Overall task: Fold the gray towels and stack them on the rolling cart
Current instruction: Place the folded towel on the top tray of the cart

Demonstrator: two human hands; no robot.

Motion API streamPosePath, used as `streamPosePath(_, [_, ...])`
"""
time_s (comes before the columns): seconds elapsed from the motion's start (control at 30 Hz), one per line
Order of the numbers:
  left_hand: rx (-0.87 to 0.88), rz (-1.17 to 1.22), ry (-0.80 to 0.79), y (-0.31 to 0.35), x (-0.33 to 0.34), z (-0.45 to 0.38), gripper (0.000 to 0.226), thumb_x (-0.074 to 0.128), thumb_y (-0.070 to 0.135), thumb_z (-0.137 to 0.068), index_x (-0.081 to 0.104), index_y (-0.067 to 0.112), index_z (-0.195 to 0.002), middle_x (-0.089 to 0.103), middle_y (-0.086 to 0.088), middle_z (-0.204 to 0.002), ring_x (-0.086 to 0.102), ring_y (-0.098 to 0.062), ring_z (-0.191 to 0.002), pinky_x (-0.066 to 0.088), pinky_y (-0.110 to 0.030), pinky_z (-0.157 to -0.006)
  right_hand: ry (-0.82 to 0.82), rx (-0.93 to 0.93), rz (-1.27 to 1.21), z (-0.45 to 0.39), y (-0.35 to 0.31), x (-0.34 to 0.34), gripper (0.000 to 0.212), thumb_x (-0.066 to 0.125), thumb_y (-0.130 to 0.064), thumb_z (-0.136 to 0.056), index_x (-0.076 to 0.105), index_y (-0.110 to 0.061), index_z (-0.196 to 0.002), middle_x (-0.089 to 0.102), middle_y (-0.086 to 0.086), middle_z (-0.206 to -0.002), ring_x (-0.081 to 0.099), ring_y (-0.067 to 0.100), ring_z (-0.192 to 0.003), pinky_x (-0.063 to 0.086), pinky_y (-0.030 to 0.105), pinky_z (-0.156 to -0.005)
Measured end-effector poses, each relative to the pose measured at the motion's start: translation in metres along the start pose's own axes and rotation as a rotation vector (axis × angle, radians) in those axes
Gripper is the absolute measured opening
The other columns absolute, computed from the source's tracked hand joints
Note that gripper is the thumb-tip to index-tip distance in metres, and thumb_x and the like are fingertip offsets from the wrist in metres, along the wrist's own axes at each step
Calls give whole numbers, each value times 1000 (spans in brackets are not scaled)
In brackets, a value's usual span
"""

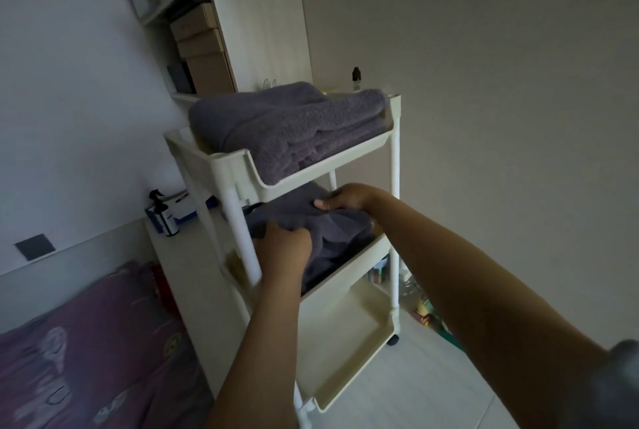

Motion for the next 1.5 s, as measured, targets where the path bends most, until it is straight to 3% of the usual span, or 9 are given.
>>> streamPosePath(0.1, [-91,-253,-80,-15,14,-4,47,37,28,-98,32,12,-142,23,-17,-150,25,-35,-136,20,-44,-113,-36,-19,-23,-7,22,15,54,63,-44,-86,57,-6,-125,60,4,-125,56,20,-113,41,20,-92])
streamPosePath(0.17, [-126,-284,-68,-20,18,-4,59,34,42,-98,13,22,-150,-9,-16,-156,-1,-37,-143,6,-50,-116,-50,-54,-50,-3,27,18,47,59,-34,-91,53,-6,-128,57,0,-114,52,14,-106,39,4,-70])
streamPosePath(0.27, [-36,-410,-82,-21,28,-9,61,27,43,-99,3,20,-151,-25,-15,-153,-19,-34,-142,1,-54,-115,-36,-69,-21,0,26,16,45,56,-33,-93,52,-8,-130,53,0,-109,47,12,-104,32,10,-69])
streamPosePath(0.4, [-42,-445,-107,-30,39,-15,63,23,43,-100,-3,16,-150,-28,-17,-151,-24,-33,-141,0,-55,-113,20,-76,11,-11,32,19,50,63,-36,-88,52,-11,-130,55,8,-131,48,23,-123,29,16,-85])
streamPosePath(0.6, [7,-393,-36,-31,37,-9,61,22,43,-100,-2,18,-151,-23,-17,-154,-21,-31,-142,-4,-51,-114,136,-41,121,-9,32,16,60,64,-48,-83,55,-10,-129,57,12,-129,52,28,-118,37,30,-97])
streamPosePath(0.83, [361,-143,66,7,34,42,54,32,36,-99,21,17,-148,1,-14,-158,-5,-25,-146,-4,-43,-118,591,-192,21,73,26,15,41,53,-36,-93,57,-16,-128,62,5,-125,57,19,-114,39,23,-93])
streamPosePath(1.1, [704,200,-226,21,87,127,39,41,26,-91,57,8,-123,55,-9,-129,45,-22,-124,34,-29,-104,952,-10,-224,223,121,47,21,57,-21,-92,68,-19,-110,69,-5,-90,61,3,-79,38,-1,-65])
streamPosePath(1.23, [797,198,-517,27,135,191,27,45,17,-94,59,12,-116,57,-4,-120,55,-16,-109,33,-14,-83,1136,180,-264,314,172,68,19,57,-18,-91,68,-18,-107,66,-10,-80,62,2,-75,42,5,-63])
streamPosePath(1.5, [1066,180,-1015,37,208,374,24,42,21,-96,61,15,-110,57,-3,-116,59,-16,-105,39,-20,-81,1438,623,-221,511,243,124,18,56,-22,-92,67,-20,-106,65,-6,-84,58,0,-69,40,6,-62])
Point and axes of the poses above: each hand's wrist, its own z-axis away from the middle knuckle, its own x-axis out of the palm, y = z × x, the point moved 3 cm from there along -z, towards the middle knuckle
